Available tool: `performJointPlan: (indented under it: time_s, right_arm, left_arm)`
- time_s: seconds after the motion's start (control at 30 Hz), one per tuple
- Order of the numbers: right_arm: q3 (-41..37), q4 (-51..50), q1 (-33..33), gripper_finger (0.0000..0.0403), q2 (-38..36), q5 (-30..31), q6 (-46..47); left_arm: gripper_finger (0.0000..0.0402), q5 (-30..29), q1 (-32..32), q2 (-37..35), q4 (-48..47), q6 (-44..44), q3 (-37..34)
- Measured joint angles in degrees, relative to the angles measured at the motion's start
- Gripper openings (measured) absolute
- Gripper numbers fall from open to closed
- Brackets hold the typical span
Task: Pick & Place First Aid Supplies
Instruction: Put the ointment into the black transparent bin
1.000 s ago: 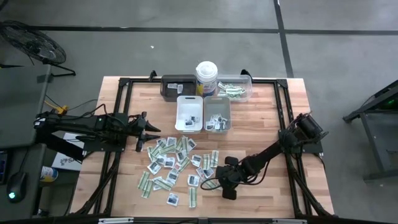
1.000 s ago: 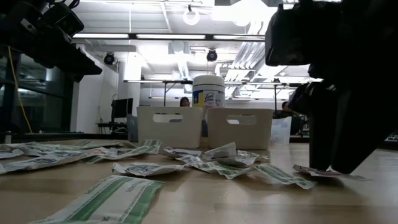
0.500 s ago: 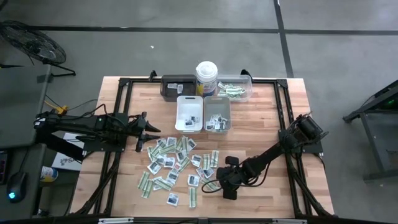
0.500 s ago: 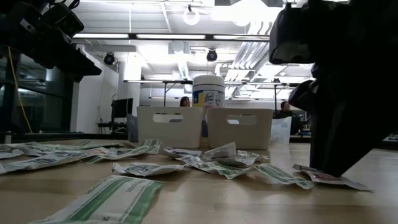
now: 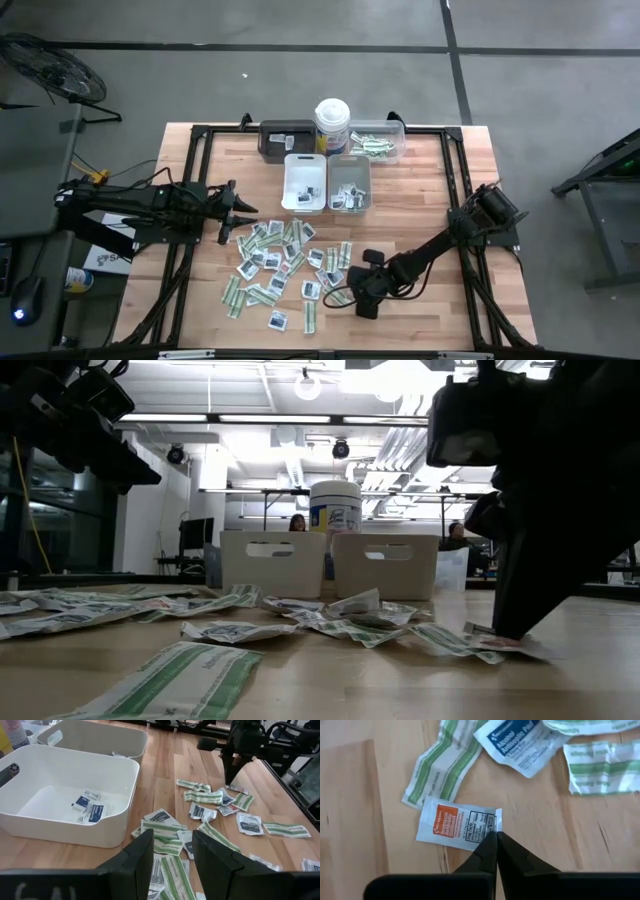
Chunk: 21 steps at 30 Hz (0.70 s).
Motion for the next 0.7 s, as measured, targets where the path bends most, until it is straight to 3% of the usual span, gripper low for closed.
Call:
performJointPlan:
  time_s: [0.37,0.7]
  right_arm:
    - [0.43,-6.58,0.00,0.0000,-6.01,3.40,6.18]
    - [0.56,-4.32,0.02,0.0000,-10.34,7.80,8.93]
  left_arm:
    - [0.0133,-0.02,0.00,0.00,0.17,-0.20,0.00]
    - [0.0133,-0.20,0.00,0.00,0.24,-1.28,0.00]
